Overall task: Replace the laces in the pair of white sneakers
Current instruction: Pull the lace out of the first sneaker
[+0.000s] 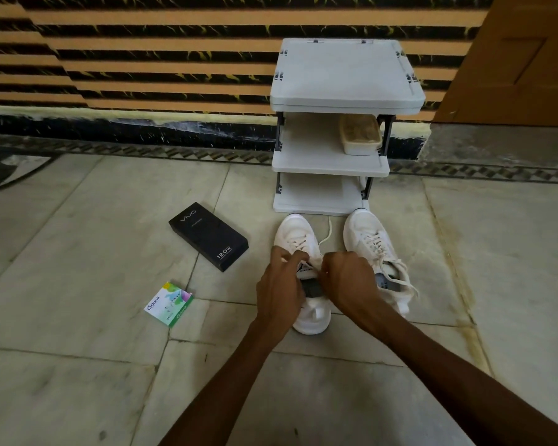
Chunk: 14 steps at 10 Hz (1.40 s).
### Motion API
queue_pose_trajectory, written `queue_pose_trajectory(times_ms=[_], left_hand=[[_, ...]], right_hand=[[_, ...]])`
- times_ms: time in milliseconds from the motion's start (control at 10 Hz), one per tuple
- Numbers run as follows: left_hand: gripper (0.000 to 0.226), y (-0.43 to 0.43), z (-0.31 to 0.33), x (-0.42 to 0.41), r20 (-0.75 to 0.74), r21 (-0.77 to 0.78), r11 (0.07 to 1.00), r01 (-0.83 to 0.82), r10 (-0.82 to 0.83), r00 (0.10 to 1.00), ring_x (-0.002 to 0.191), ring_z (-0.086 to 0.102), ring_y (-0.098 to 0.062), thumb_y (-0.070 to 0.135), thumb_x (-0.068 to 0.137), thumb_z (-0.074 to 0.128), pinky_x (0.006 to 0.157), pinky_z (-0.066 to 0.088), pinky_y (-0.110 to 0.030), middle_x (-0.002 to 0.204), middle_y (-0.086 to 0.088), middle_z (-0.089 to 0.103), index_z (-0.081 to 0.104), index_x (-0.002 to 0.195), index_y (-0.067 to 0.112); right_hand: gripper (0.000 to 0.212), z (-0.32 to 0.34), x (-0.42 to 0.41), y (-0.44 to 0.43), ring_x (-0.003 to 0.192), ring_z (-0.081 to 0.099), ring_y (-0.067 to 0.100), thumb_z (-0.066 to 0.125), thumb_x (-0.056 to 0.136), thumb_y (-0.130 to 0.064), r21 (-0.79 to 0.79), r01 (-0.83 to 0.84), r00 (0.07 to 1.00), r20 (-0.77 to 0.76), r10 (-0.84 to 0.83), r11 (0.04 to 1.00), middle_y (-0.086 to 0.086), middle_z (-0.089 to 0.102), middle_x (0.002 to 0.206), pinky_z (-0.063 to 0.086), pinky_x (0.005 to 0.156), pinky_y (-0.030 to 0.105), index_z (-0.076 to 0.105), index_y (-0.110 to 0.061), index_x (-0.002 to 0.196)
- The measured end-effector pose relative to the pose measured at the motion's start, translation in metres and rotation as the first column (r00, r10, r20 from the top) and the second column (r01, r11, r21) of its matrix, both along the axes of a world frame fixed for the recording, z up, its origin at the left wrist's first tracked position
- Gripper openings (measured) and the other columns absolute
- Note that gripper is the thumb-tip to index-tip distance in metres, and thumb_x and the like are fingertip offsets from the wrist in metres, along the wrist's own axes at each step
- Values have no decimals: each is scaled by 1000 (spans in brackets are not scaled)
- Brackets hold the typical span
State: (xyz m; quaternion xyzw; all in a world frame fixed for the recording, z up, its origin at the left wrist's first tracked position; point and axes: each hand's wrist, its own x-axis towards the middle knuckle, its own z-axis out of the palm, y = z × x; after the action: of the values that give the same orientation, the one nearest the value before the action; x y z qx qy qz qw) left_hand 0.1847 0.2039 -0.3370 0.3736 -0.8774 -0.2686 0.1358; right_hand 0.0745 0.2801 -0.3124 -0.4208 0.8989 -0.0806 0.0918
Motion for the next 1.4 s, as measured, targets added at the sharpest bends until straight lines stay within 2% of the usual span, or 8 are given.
queue_pose_trajectory(times_ms=[300,500,800,900,1000,1100,1200,1400], left_hand=[[26,-6,-5,-12,-48,28,996,83,-82,995,117,46,-19,4,83,66,88,51,-32,129,-1,47,68,104,19],[33,-27,1,-9,-268,960,238,148,626,733,76,62,-28,-20,70,44,62,55,-32,78,-12,63,53,71,12],[21,-52,22,-16,274,-131,929,346,-302,913,94,57,-17,37,94,55,81,37,-34,94,4,70,72,85,29],[24,-43,36,-26,-145,456,887,68,-1,989,102,57,-22,15,94,51,86,43,-36,99,1,66,66,77,23],[26,-53,44,-24,-242,940,68,335,826,509,95,63,-22,5,100,43,90,50,-37,94,-6,67,56,79,13],[24,-57,37,-18,-384,917,214,337,701,601,73,61,-17,12,103,42,74,54,-27,79,-5,64,58,86,8],[16,-52,26,-11,-347,354,905,235,-106,932,75,62,-14,11,95,54,70,50,-23,82,-1,66,69,89,11],[38,-30,15,-19,406,-158,856,493,-399,823,105,59,-30,20,89,66,94,49,-36,132,-13,50,60,124,5]], right_hand=[[30,-16,-4,5,64,62,22,61,89,-38,-227,113,982,171,-74,967,6,67,71,50,62,32,67,-11,77],[26,-23,9,11,47,58,16,65,82,-21,-380,180,956,284,-71,908,5,62,51,46,49,29,64,-6,60],[20,-26,5,11,43,50,1,69,80,-22,-387,214,942,326,-84,897,-5,59,51,32,42,13,67,-11,63],[21,-27,4,12,43,52,4,68,78,-22,-397,223,939,331,-88,890,-4,60,49,36,44,19,65,-10,61],[21,-28,6,11,44,55,6,67,77,-23,-400,233,939,329,-99,886,-4,60,49,41,44,23,65,-11,60],[23,-30,7,11,42,53,5,67,77,-22,-423,226,943,322,-88,878,-3,59,47,39,43,21,63,-10,57],[24,-32,5,11,43,54,6,66,78,-21,-429,224,944,319,-85,875,-2,60,47,41,44,23,63,-11,56],[23,-31,8,10,46,55,4,69,80,-23,-437,235,943,320,-94,868,-2,62,52,44,49,24,66,-12,61]])
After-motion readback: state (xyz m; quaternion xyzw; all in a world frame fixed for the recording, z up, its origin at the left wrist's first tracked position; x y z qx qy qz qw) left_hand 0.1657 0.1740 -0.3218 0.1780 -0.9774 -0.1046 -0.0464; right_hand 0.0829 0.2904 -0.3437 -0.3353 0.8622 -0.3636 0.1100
